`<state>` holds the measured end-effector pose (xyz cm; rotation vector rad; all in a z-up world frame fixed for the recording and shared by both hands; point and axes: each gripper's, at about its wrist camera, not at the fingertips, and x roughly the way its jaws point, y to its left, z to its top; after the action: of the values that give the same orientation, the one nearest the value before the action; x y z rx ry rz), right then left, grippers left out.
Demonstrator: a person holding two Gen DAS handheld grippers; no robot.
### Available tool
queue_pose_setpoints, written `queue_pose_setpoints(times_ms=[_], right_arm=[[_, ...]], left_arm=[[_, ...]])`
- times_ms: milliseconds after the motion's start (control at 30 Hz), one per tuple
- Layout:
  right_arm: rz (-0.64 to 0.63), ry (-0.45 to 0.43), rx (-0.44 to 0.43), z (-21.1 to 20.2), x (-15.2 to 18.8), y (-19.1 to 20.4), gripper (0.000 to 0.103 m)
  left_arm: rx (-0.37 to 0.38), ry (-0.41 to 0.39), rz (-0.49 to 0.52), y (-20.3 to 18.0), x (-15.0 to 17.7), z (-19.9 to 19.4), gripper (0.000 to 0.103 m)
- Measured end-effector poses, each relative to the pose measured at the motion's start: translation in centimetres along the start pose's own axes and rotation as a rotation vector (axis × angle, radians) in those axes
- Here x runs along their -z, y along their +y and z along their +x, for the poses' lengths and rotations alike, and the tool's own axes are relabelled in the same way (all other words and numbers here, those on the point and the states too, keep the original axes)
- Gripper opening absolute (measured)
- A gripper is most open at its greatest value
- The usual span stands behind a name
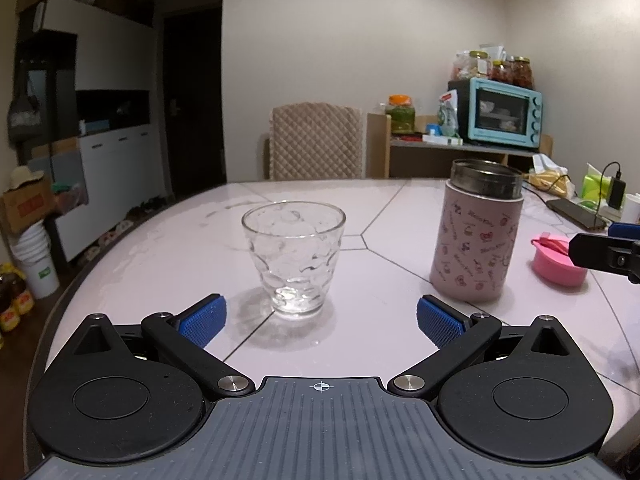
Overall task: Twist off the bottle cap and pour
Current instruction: 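Move the left tool to the clear glass while the right tool approaches the pink jar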
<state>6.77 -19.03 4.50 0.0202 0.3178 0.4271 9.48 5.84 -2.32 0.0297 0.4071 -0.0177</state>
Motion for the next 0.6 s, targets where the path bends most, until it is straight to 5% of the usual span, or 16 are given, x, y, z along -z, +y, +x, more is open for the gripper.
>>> queue_pose_setpoints(times_ms=[600], right_arm=[[-0.012,0.005,0.004,3.4,-1.0,-0.3,0.103]], left_arm=[[0.059,-0.013,0.024,2.0,-1.4,4.9,0.103]])
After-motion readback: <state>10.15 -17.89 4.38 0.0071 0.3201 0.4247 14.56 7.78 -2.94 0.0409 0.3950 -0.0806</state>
